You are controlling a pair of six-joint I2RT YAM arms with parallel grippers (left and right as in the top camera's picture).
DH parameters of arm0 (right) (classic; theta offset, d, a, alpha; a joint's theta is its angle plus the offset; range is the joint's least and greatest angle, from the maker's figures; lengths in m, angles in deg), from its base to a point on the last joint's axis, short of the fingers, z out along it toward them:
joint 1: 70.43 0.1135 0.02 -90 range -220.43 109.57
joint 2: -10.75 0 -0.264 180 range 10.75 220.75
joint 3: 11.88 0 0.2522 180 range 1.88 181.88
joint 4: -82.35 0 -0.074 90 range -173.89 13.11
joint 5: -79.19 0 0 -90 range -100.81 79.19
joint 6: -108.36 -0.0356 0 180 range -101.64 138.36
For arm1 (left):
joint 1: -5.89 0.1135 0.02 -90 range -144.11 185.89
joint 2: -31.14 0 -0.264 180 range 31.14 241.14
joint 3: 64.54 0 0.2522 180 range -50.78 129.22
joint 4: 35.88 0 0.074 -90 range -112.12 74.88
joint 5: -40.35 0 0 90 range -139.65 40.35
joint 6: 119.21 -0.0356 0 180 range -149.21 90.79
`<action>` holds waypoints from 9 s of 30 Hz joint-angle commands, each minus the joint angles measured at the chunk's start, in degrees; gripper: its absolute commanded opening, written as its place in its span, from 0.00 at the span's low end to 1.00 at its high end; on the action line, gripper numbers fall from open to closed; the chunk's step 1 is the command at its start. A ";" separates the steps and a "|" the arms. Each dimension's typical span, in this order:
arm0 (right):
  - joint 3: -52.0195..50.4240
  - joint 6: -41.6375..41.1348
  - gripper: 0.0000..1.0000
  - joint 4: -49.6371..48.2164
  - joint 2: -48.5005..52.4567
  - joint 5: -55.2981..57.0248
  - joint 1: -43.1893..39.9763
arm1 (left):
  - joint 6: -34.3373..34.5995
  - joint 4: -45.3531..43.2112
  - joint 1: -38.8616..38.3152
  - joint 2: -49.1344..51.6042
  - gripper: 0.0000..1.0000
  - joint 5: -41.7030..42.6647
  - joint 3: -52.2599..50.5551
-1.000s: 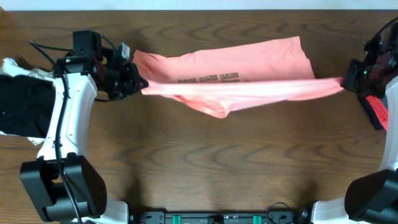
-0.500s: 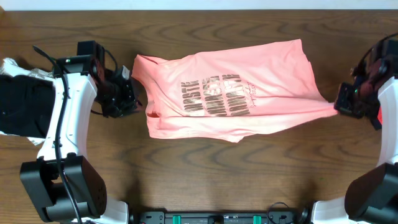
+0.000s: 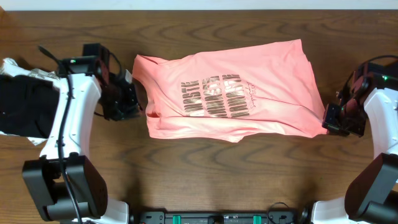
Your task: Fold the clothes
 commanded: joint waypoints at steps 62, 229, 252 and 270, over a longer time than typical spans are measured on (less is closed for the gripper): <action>-0.50 -2.99 0.01 -3.43 -0.46 4.79 -0.81 | 0.57 -27.52 -2.27 -4.81 0.06 -6.58 -27.85; -5.38 -8.20 0.51 -39.87 -5.42 -2.89 4.11 | 2.51 -51.69 -7.93 -12.83 0.75 -25.29 -21.55; -5.33 1.29 0.66 -66.51 17.42 -25.53 4.13 | 0.79 -52.15 3.08 16.20 0.79 -7.78 2.82; -5.33 1.33 0.51 -64.54 17.57 -25.35 4.13 | -0.50 -53.42 4.26 26.03 0.77 -7.82 3.78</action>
